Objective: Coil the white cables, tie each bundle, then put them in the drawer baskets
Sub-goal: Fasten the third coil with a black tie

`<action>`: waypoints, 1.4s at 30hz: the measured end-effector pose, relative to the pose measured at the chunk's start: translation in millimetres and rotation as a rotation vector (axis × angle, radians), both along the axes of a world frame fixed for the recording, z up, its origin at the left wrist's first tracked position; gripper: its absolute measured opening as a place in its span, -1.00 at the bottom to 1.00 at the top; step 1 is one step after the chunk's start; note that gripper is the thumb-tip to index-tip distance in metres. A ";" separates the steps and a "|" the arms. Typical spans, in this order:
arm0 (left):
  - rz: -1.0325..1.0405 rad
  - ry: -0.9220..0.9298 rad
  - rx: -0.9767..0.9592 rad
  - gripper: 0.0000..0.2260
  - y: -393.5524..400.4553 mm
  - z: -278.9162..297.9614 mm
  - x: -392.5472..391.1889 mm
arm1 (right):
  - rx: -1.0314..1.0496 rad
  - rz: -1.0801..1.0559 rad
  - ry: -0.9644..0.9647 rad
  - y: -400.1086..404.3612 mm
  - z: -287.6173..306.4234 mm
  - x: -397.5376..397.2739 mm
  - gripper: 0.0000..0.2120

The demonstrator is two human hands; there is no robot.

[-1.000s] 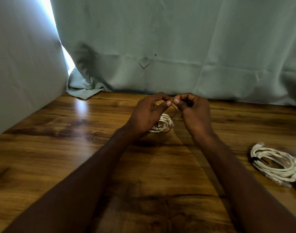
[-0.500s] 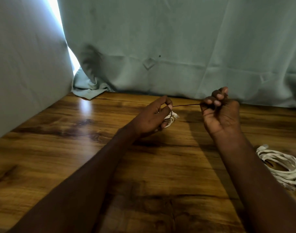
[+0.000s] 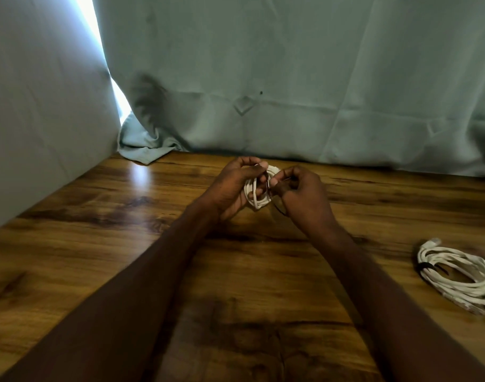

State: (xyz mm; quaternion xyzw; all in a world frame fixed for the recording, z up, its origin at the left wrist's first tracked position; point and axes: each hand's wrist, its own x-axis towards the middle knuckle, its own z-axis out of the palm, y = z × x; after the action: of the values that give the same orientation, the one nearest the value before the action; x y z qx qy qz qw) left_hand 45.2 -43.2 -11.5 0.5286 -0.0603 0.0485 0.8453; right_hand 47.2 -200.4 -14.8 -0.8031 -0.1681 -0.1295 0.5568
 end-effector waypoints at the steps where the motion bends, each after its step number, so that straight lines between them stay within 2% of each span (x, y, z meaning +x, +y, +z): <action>1: -0.039 -0.003 -0.038 -0.78 0.6 0.9 -1.2 | -0.010 0.001 0.001 -0.5 -0.5 0.3 -0.97; 4: -0.117 -0.042 -0.061 -0.65 0.7 1.1 -2.0 | 0.021 0.032 0.031 -4.8 -0.8 0.9 -0.99; 8: -0.049 -0.065 0.057 -0.74 -2.6 -1.0 -1.2 | 0.025 0.055 0.030 -5.5 -0.7 0.3 -0.92; 13: -0.038 -0.025 -0.008 -0.77 -4.4 1.5 -1.8 | 0.034 0.044 -0.005 -0.8 -2.0 1.5 -0.82; 15: -0.090 -0.027 -0.062 -0.68 -2.8 2.6 -3.4 | 0.041 0.048 -0.012 -1.3 -2.0 1.2 -0.78; 17: -0.165 -0.044 -0.089 -0.50 -0.1 0.8 -4.3 | 0.073 0.067 0.000 -3.3 1.2 0.1 -0.71; 20: -0.178 -0.065 0.007 -0.38 -1.6 -2.3 -5.2 | 0.156 0.112 0.062 -7.1 8.1 -0.9 -0.63; 23: -0.059 -0.105 0.191 -0.47 -4.4 -5.5 -2.9 | 0.189 0.127 0.088 -8.5 8.1 -3.4 -0.70; 25: -0.002 -0.139 0.214 -0.55 -3.0 -6.1 -1.0 | 0.136 0.099 0.020 -7.8 3.6 -0.9 -0.76; 28: 0.032 -0.181 0.180 -0.63 -1.9 -4.1 -1.7 | -0.045 0.003 -0.123 -6.3 -3.9 2.4 -0.82; 31: 0.056 -0.180 0.150 -0.65 -3.0 -2.5 -2.8 | -0.105 -0.020 -0.183 -4.9 -9.4 5.0 -0.88; 35: 0.022 -0.093 -0.025 -0.76 -0.7 0.2 0.4 | -0.009 0.021 -0.088 -4.0 -6.4 6.8 -0.91; 38: 0.037 -0.063 -0.056 -0.91 -3.7 3.3 -0.4 | 0.022 0.050 -0.020 -3.8 -3.1 6.4 -0.91; 40: 0.098 -0.050 0.004 -0.93 -5.6 3.4 -0.9 | -0.012 0.063 -0.035 -3.3 -2.5 3.0 -0.87; 42: 0.206 -0.102 0.233 -0.92 -3.9 -0.3 -0.2 | -0.006 0.087 -0.057 -2.4 0.2 -2.9 -0.88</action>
State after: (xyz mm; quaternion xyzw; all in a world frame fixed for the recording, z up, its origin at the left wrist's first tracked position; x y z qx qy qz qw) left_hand 44.9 -47.1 -11.8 0.6232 -0.0537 0.1545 0.7648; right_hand 44.3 -202.9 -14.6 -0.7927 -0.2188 -0.1274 0.5545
